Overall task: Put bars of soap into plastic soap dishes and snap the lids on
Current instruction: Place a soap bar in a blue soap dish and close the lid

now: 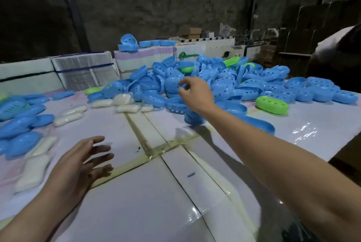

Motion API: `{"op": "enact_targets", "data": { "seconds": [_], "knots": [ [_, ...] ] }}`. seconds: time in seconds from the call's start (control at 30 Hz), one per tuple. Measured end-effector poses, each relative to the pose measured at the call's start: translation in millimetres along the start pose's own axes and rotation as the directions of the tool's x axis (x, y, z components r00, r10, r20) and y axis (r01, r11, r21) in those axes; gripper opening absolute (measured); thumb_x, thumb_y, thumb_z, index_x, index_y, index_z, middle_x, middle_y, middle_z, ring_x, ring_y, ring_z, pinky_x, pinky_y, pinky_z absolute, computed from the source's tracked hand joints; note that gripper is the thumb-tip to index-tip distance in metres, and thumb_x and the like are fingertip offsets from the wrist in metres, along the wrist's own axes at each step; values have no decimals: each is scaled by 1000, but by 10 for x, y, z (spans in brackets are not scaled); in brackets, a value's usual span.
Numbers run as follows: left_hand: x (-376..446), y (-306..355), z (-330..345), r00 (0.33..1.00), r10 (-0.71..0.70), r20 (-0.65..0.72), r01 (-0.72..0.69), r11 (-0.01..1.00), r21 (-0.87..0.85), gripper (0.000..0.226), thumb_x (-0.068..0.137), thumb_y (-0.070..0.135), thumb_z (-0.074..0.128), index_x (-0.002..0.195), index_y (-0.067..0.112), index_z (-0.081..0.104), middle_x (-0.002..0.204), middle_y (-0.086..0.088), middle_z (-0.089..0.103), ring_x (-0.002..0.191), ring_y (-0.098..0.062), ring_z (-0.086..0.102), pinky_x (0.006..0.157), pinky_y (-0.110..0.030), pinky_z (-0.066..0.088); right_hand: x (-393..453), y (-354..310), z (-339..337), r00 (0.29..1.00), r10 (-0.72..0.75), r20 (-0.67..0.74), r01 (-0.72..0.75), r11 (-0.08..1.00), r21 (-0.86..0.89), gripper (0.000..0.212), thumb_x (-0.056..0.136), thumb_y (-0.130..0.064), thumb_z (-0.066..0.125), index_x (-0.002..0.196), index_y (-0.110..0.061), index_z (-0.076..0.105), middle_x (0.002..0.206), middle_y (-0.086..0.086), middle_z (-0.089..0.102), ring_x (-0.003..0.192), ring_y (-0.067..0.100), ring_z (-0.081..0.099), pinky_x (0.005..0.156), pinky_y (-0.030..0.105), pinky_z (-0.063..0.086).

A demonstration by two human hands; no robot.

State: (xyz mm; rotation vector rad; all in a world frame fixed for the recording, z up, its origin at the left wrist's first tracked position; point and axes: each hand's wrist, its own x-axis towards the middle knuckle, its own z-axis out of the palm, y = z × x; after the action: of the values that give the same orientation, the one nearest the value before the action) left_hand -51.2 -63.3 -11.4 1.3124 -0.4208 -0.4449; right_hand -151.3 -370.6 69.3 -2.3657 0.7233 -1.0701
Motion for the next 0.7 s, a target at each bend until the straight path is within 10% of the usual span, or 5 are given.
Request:
{"op": "enact_targets", "data": {
  "seconds": [0.27, 0.47, 0.7],
  "knots": [
    [-40, 186, 12, 978, -2, -207, -9, 999, -51, 24, 104, 25, 49, 92, 21, 69, 76, 1, 72, 71, -17, 72, 65, -32, 51, -728, -1317, 1078, 961, -98, 260, -66, 829, 555, 14, 84, -26, 62, 95, -27, 71, 67, -12, 59, 65, 5, 55, 61, 26, 41],
    [12, 266, -161, 944, 38, -328, -38, 999, 5, 19, 100, 19, 52, 88, 19, 67, 68, 2, 67, 63, -11, 69, 48, -23, 50, -1115, -1324, 1466, 902, -260, 345, 31, 836, 548, 17, 86, -13, 60, 95, -20, 72, 72, -3, 61, 68, 11, 53, 69, 27, 42],
    [40, 325, -365, 893, 346, -288, -97, 774, 626, 14, 97, 20, 60, 89, 32, 63, 83, 11, 65, 73, -1, 60, 63, -22, 50, -1138, -1275, 1433, 862, -380, 335, 144, 818, 556, 18, 87, -13, 60, 89, -28, 69, 76, -3, 62, 68, 9, 52, 69, 25, 44]
  ]
}}
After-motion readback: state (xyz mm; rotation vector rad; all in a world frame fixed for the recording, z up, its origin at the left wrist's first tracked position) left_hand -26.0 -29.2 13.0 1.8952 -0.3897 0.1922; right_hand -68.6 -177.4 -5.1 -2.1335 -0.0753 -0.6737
